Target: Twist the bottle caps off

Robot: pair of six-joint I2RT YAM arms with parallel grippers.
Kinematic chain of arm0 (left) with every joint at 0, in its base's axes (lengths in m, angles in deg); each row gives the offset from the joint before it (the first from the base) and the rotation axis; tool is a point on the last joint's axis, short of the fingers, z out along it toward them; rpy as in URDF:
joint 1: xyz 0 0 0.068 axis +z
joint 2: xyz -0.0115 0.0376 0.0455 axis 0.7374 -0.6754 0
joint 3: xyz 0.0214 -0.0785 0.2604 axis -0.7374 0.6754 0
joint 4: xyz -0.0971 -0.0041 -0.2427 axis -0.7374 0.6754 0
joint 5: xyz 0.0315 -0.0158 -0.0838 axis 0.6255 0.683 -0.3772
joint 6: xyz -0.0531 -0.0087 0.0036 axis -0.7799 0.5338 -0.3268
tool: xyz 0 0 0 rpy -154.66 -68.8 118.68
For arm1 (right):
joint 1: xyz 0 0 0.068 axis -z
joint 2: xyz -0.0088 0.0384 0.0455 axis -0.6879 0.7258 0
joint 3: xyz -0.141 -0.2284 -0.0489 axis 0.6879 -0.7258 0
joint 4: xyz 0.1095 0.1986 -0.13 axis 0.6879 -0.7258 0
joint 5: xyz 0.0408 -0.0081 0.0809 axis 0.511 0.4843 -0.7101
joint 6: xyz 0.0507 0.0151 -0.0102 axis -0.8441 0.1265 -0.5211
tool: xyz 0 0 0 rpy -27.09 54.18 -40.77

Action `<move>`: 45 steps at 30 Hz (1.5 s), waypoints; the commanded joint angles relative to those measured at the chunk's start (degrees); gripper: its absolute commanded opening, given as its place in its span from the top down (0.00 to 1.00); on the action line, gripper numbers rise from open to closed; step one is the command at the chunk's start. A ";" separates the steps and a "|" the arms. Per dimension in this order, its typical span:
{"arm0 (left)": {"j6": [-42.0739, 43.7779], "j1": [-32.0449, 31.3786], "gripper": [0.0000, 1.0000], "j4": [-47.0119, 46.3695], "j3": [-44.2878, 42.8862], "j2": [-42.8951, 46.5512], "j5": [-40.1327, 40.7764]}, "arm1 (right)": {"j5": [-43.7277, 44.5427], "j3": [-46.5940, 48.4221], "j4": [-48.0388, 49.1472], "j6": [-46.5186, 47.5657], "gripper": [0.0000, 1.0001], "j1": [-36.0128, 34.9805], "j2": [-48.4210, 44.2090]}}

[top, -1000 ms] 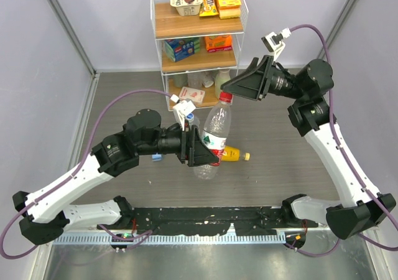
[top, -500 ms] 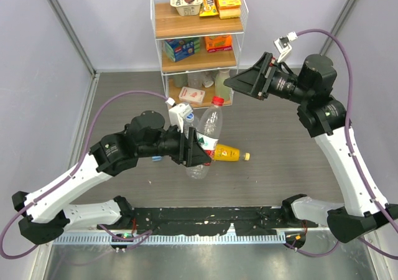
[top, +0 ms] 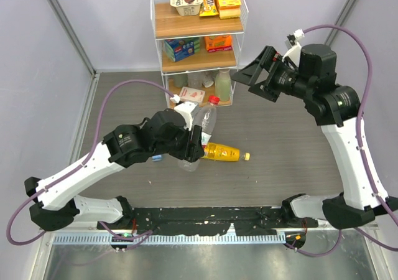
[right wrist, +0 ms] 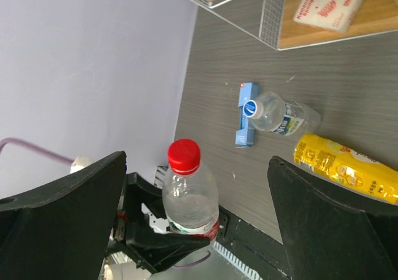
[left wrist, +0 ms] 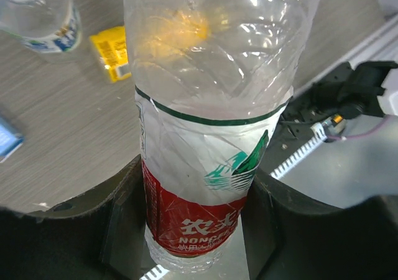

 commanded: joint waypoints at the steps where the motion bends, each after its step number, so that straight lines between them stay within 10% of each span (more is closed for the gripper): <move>1: 0.88 -1.67 1.00 5.41 -5.71 -2.17 12.05 | 6.61 5.71 -6.25 -1.87 0.00 -3.25 3.86; 14: -4.83 -7.38 1.00 11.21 -11.96 -8.23 24.80 | 13.47 10.38 -6.51 -4.85 0.13 -12.75 11.25; 45: -5.71 -9.76 1.00 12.54 -14.42 -10.26 24.72 | 10.31 5.37 -2.82 -4.59 0.53 -14.86 11.95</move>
